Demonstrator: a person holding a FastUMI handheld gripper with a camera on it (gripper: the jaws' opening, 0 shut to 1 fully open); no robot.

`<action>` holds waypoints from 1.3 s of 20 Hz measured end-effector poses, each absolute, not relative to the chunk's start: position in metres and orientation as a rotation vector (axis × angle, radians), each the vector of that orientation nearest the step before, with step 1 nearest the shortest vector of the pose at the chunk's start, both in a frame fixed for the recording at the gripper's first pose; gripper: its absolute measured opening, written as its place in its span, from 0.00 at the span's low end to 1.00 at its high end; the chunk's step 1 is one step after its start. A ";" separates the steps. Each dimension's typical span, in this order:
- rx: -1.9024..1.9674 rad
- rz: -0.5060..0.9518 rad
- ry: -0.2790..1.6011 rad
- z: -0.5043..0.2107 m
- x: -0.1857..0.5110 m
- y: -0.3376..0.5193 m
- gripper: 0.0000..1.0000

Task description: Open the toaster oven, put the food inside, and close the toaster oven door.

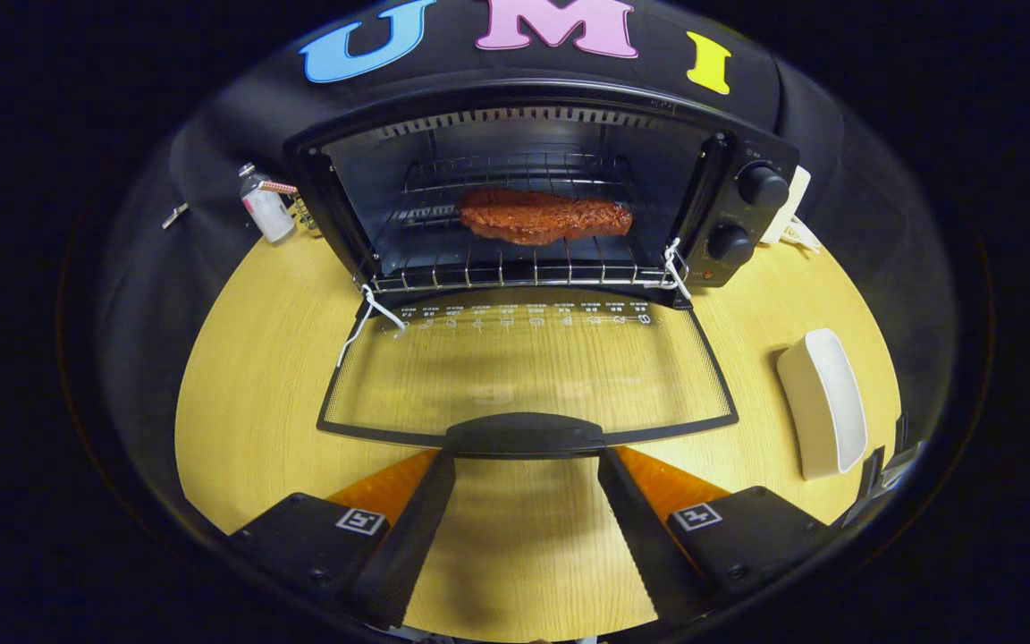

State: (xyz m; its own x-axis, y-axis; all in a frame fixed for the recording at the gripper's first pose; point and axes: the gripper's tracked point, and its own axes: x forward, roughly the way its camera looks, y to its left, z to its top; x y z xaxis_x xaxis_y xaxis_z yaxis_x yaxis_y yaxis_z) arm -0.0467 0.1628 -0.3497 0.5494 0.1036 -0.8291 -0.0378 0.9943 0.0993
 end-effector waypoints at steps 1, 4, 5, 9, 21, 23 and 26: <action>0.064 0.085 0.984 -0.350 -0.047 0.162 1.00; 0.093 0.069 0.949 -0.340 -0.044 0.162 1.00; 0.081 0.070 0.913 -0.331 -0.041 0.161 1.00; 0.083 0.062 0.855 -0.299 -0.032 0.159 1.00; 0.104 0.052 0.732 -0.235 0.000 0.160 1.00; 0.102 0.054 0.706 -0.225 0.011 0.159 1.00; 0.085 0.058 0.667 -0.210 0.032 0.158 1.00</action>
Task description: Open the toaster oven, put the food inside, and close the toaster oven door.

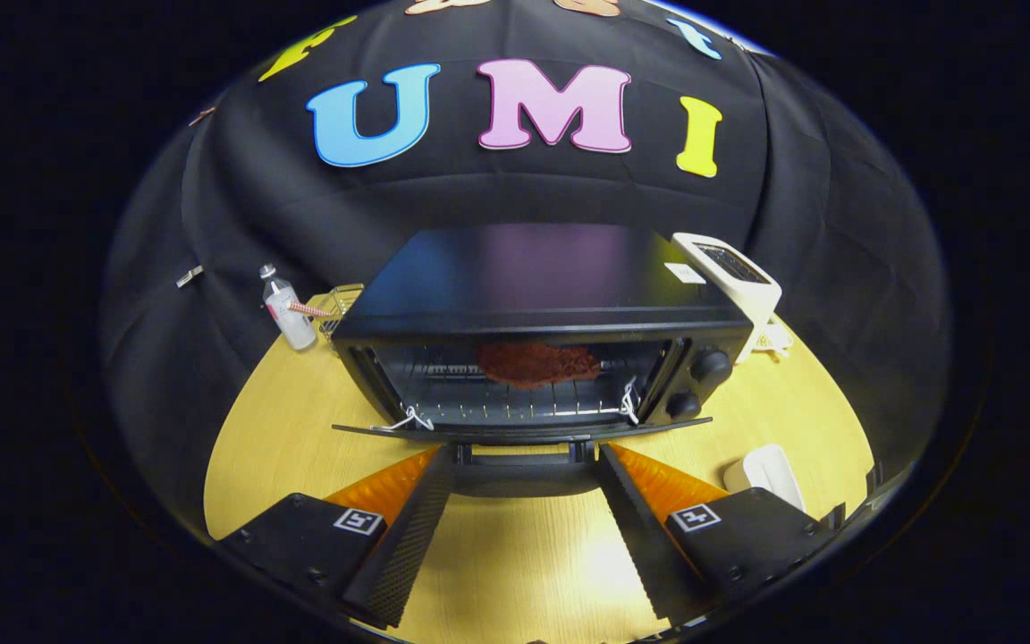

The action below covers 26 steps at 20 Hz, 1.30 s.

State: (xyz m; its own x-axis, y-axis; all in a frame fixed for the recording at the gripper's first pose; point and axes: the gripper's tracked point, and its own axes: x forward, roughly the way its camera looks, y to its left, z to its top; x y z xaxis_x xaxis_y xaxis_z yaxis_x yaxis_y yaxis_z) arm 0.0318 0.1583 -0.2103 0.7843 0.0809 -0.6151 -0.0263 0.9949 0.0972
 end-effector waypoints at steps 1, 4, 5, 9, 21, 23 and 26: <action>0.080 0.060 0.651 -0.205 0.040 0.159 1.00; 0.058 0.077 0.620 -0.196 0.064 0.161 1.00; 0.062 0.078 0.632 -0.198 0.068 0.161 1.00; 0.098 0.080 0.625 -0.192 0.072 0.161 1.00; 0.073 0.102 0.461 -0.122 0.035 0.109 0.99; 0.086 0.092 0.418 -0.098 0.034 0.095 0.99; 0.104 0.071 0.336 -0.056 0.033 0.071 0.99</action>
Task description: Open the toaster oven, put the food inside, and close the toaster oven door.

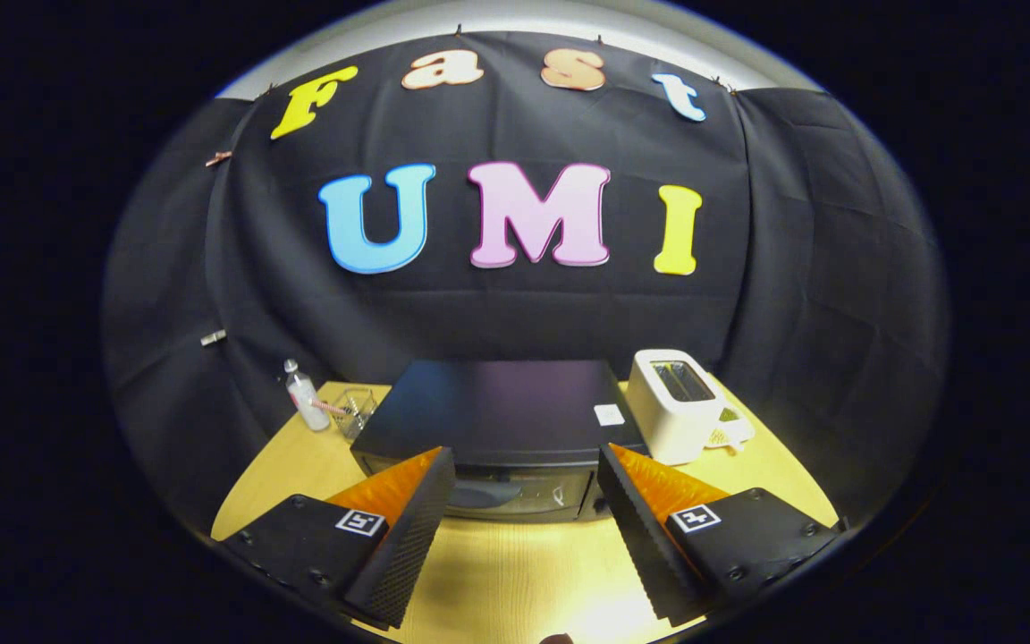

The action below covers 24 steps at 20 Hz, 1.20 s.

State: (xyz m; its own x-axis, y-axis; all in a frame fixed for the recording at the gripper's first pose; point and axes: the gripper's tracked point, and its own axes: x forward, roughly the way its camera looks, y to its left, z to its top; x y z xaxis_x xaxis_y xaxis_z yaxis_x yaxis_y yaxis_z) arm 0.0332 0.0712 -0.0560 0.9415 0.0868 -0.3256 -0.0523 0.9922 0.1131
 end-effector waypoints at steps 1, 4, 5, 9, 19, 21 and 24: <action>0.103 0.068 0.312 -0.043 0.032 0.064 0.99; 0.106 0.052 0.248 -0.007 0.029 0.045 0.99; 0.104 0.045 0.230 0.003 0.027 0.038 0.99; 0.082 0.009 0.170 0.032 0.020 0.015 0.99; 0.076 -0.066 0.071 0.078 0.006 -0.025 0.99; 0.093 -0.073 0.074 0.077 0.007 -0.030 0.99; 0.115 -0.089 0.088 0.074 0.007 -0.040 0.99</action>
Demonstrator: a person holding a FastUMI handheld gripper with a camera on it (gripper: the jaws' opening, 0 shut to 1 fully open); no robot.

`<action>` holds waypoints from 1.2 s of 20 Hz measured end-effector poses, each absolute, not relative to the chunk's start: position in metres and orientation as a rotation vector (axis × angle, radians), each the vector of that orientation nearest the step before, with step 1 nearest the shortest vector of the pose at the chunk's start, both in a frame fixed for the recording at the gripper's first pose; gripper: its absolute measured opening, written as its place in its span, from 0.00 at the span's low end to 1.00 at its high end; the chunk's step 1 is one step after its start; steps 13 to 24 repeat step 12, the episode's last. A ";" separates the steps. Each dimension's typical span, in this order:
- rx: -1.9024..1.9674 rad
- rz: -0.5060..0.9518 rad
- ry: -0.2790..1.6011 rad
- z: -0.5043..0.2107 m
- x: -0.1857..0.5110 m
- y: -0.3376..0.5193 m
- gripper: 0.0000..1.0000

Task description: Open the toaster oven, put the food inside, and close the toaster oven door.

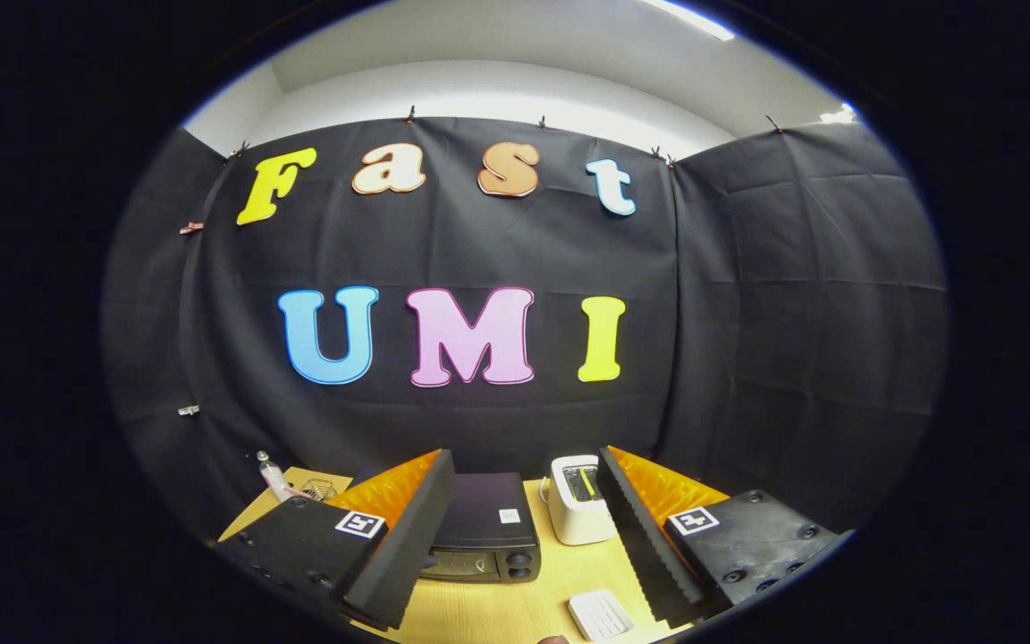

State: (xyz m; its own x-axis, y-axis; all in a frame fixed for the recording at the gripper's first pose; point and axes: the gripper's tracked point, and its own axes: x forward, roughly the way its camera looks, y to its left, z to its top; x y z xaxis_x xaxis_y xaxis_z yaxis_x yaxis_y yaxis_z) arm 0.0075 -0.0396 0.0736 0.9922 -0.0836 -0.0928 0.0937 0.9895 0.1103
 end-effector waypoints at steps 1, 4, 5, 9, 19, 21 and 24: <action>0.121 -0.094 0.093 0.072 0.007 -0.042 0.98; 0.130 -0.102 0.100 0.069 0.007 -0.045 0.98; 0.129 -0.102 0.099 0.070 0.006 -0.045 0.99; 0.110 -0.094 0.094 0.072 0.007 -0.042 0.99; 0.093 -0.088 0.094 0.071 0.007 -0.040 0.99; 0.093 -0.088 0.094 0.071 0.007 -0.040 0.99; 0.093 -0.088 0.094 0.071 0.007 -0.040 0.99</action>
